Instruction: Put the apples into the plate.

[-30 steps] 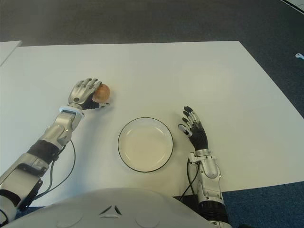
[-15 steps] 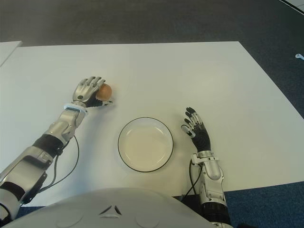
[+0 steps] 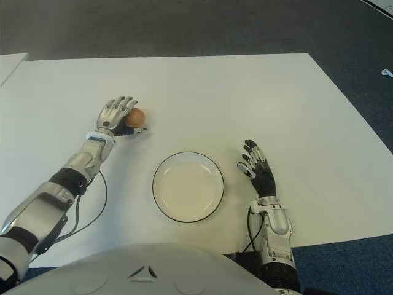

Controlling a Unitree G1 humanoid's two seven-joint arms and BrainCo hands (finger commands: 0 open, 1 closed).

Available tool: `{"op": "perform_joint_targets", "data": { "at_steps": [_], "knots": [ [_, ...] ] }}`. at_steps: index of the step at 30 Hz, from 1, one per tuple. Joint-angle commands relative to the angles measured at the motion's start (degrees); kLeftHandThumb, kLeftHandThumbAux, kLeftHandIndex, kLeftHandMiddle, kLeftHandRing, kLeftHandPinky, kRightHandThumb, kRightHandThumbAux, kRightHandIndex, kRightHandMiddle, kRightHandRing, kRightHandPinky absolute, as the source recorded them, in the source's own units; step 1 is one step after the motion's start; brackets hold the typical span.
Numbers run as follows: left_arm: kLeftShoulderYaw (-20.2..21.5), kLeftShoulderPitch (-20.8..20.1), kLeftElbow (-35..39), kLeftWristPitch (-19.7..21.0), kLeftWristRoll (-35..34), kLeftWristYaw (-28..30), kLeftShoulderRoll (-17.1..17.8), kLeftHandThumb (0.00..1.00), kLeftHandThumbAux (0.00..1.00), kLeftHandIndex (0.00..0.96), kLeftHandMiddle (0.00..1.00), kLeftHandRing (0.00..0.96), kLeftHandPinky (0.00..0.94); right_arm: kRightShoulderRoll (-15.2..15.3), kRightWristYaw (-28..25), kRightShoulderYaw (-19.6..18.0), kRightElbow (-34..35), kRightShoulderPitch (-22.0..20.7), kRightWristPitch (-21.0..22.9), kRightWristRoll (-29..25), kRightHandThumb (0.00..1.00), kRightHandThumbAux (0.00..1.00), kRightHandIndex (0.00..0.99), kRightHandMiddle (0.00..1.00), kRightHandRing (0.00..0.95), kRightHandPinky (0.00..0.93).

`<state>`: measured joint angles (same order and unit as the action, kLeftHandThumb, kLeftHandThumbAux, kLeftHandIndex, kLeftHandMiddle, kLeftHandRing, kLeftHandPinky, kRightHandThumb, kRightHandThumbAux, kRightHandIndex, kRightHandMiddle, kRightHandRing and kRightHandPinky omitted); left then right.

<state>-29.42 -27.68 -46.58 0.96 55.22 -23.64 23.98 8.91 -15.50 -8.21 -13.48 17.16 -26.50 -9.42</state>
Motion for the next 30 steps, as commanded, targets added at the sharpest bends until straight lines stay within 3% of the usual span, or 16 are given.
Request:
{"op": "perform_joint_targets", "data": {
  "at_steps": [1, 9, 13, 17, 23, 30],
  "knots": [
    [-1.5, 1.2, -5.9, -1.2, -1.4, -0.8, -2.1, 0.288, 0.339, 0.0, 0.0, 0.0, 0.004, -1.1, -0.1, 0.0, -6.6, 4.6, 3.3, -0.2, 0.069, 0.537, 0.0, 0.045, 0.001, 0.0],
    [-1.4, 0.8, -9.9, -2.1, -3.8, -6.0, -4.4, 0.303, 0.37, 0.034, 0.012, 0.001, 0.065, -1.2, -1.2, -0.6, -7.1, 4.4, 2.1, -1.5, 0.066, 0.546, 0.0, 0.024, 0.0, 0.0],
    [-1.1, 0.7, -12.2, -3.0, -5.0, -10.3, -5.4, 0.369, 0.397, 0.169, 0.128, 0.095, 0.157, -1.0, -1.9, -0.9, -6.8, 4.5, 2.1, -2.2, 0.059, 0.552, 0.0, 0.011, 0.0, 0.0],
    [-1.3, 0.0, -14.7, -4.1, -5.8, -12.9, -5.9, 0.422, 0.411, 0.246, 0.205, 0.163, 0.202, -0.8, -2.2, -1.1, -6.4, 4.6, 2.3, -2.5, 0.056, 0.552, 0.0, 0.006, 0.0, 0.0],
    [-1.7, -0.9, -17.9, -4.8, -6.7, -13.5, -6.2, 0.47, 0.421, 0.292, 0.251, 0.203, 0.221, -0.6, -2.8, -1.7, -6.3, 4.6, 2.7, -3.0, 0.048, 0.545, 0.0, 0.007, 0.0, 0.0],
    [-2.4, -1.7, -20.5, -5.0, -7.4, -11.7, -6.4, 0.502, 0.404, 0.273, 0.259, 0.21, 0.212, -0.1, -3.1, -2.4, -5.9, 4.5, 3.9, -3.9, 0.044, 0.527, 0.007, 0.01, 0.0, 0.0]
  ]
}}
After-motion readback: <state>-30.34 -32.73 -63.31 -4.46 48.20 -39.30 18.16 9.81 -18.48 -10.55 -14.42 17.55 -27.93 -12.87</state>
